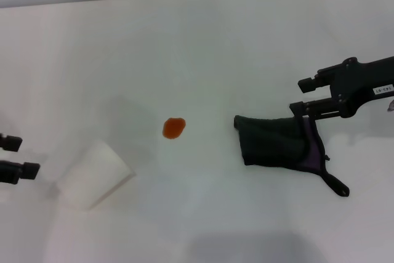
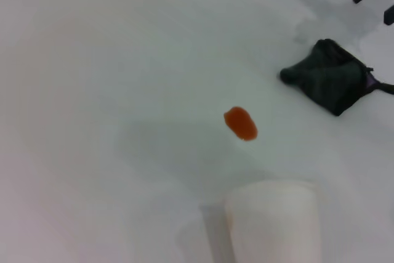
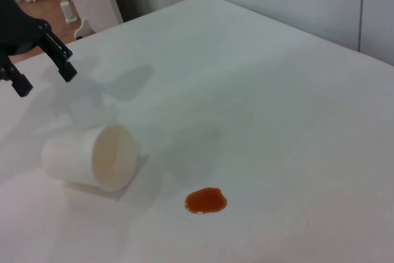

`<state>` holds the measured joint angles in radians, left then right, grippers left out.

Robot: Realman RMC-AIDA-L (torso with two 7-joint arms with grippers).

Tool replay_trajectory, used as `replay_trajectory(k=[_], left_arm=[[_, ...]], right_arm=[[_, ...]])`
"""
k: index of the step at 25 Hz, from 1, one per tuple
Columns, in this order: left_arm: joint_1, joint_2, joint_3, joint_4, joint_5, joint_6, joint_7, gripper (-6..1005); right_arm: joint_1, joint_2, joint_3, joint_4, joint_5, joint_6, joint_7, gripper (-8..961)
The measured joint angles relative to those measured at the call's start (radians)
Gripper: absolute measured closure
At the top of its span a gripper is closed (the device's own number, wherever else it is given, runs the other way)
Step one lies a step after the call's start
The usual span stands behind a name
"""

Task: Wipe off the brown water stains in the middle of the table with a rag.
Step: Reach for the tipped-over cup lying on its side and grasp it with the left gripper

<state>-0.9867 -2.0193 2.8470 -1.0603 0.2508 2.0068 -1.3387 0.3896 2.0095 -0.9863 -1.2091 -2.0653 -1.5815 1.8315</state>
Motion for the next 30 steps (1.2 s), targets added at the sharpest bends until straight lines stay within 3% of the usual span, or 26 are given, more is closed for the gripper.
replay_trajectory(k=[6,9,30], left_arm=[[-0.035,-0.044,0.000,-0.014,0.023,-0.048,-0.014,173],[-0.038,-0.053,0.000,0.001,0.027,-0.071,-0.026,173],[-0.076,-0.058,0.000,0.201,0.082,-0.227,-0.118,174]], right_arm=[[0.003,0.001,0.000,0.000,0.003,0.002,0.000,378],[0.007,0.002,-0.006,0.001,0.006,0.003,0.000,378],[0.013,0.000,-0.012,0.002,0.012,0.016,-0.008,378]])
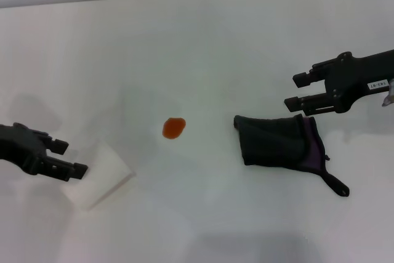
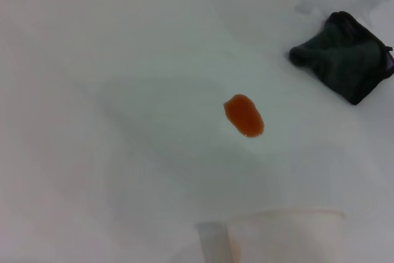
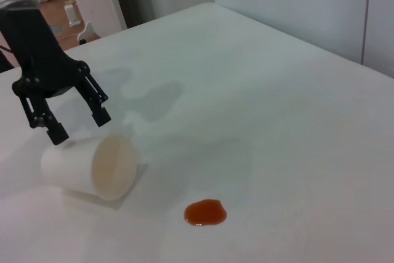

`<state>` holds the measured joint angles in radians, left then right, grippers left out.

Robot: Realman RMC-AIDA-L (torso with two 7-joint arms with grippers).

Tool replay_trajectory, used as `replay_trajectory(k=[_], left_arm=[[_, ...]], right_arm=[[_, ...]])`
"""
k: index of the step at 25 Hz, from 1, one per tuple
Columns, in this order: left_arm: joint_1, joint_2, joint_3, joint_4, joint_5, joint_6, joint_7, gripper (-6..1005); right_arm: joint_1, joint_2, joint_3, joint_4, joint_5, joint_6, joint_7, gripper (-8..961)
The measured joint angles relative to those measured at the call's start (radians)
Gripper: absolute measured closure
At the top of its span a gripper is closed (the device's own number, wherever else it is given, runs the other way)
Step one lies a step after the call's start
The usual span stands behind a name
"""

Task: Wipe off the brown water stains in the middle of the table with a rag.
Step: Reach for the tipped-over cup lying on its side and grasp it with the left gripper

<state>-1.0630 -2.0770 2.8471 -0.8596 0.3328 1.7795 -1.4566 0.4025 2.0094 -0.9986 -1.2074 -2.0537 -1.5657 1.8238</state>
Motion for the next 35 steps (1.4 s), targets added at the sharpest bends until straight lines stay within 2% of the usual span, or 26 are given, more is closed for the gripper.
replay_trajectory(k=[11,21,29,35], left_arm=[[-0.027,-0.001,0.000,0.115,0.054,-0.065,-0.036,174],[-0.038,-0.004,0.000,0.134,0.084,-0.103,-0.065,175],[-0.039,-0.005,0.000,0.210,0.117,-0.176,-0.081,182],[-0.041,-0.005,0.000,0.226,0.118,-0.203,-0.082,187]], right_arm=[[-0.001,0.000,0.000,0.000,-0.001,0.000,0.001,378],[-0.001,-0.001,0.002,0.000,-0.002,0.000,0.006,379],[-0.001,0.000,0.002,0.000,-0.002,0.001,0.005,379],[-0.001,0.000,0.002,0.001,-0.003,0.005,0.006,379]])
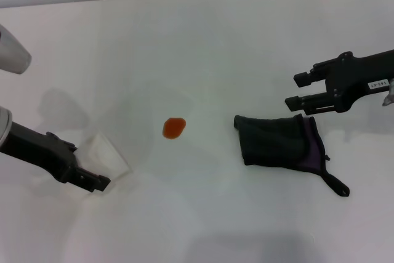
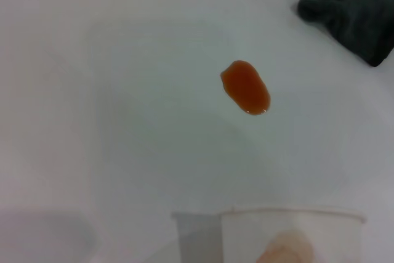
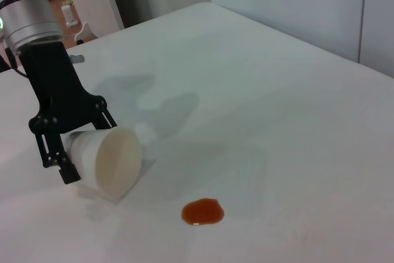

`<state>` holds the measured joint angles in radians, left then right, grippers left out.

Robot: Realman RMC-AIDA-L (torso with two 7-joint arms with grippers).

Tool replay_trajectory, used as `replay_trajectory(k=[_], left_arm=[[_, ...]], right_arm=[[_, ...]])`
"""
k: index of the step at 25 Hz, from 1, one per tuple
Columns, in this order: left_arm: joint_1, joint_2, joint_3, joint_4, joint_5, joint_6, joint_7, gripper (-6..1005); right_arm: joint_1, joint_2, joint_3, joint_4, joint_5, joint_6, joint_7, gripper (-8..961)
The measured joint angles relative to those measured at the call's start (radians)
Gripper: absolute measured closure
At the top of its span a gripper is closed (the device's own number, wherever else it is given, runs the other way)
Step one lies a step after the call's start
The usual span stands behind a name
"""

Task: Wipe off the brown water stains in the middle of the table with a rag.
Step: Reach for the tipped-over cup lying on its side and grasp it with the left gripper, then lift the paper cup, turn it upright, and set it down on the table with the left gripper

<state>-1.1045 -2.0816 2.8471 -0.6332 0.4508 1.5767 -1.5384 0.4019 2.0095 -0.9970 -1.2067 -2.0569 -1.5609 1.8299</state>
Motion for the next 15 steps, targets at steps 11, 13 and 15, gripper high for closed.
replay_trajectory(k=[11,13,15], left_arm=[[-0.006,0.005,0.000,0.017,0.000,0.016,0.010,243],[-0.008,0.005,0.000,0.012,-0.011,0.037,0.023,276],[-0.008,0.006,0.000,-0.001,-0.039,0.060,0.043,301]], right_arm=[[0.000,0.000,0.000,0.004,-0.004,0.007,0.000,379],[0.000,0.000,0.000,0.004,-0.004,0.007,0.000,379],[0.000,-0.001,0.000,0.004,-0.004,0.007,0.000,379]])
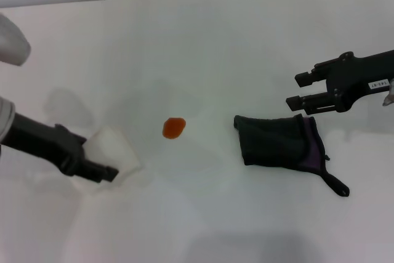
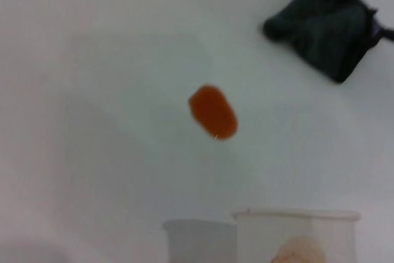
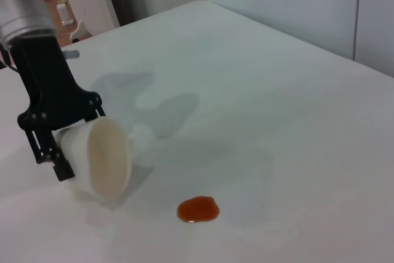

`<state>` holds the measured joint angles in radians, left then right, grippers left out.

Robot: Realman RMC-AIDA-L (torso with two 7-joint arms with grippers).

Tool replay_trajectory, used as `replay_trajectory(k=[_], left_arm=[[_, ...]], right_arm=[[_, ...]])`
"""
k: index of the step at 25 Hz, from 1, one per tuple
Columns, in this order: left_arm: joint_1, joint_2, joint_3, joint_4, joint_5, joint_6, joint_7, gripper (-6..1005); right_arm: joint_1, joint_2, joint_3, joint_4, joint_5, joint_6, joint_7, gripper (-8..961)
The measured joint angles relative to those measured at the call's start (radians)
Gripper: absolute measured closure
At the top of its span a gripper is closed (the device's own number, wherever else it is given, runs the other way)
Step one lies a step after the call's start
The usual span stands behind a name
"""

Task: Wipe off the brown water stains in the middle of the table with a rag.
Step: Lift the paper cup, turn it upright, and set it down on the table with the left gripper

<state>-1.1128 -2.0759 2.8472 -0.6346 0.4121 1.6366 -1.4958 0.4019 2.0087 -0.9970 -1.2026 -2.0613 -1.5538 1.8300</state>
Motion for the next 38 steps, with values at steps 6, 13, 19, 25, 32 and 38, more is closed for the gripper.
replay_trajectory(k=[6,13,19,25,32,38], left_arm=[[0.018,0.003,0.000,-0.065,-0.131,0.052,0.080,353],[0.054,0.002,0.000,-0.063,-0.273,0.052,0.178,410],[0.085,-0.002,0.000,-0.062,-0.366,0.065,0.243,446],[0.127,-0.004,-0.001,-0.059,-0.463,0.059,0.297,463],[0.174,-0.002,-0.002,0.014,-0.529,-0.022,0.359,451],[0.197,-0.001,-0.002,0.104,-0.567,-0.133,0.410,440]], right_arm=[[-0.001,-0.001,0.001,0.000,0.000,0.000,-0.004,379],[0.000,-0.001,0.000,0.003,0.003,0.000,-0.008,379],[0.000,-0.001,0.000,0.005,0.005,0.000,-0.008,379],[0.000,-0.001,0.000,0.006,0.007,0.000,-0.011,380],[0.003,0.001,0.000,0.006,0.009,0.000,-0.013,380],[0.006,0.001,0.000,0.009,0.009,0.002,-0.015,380]])
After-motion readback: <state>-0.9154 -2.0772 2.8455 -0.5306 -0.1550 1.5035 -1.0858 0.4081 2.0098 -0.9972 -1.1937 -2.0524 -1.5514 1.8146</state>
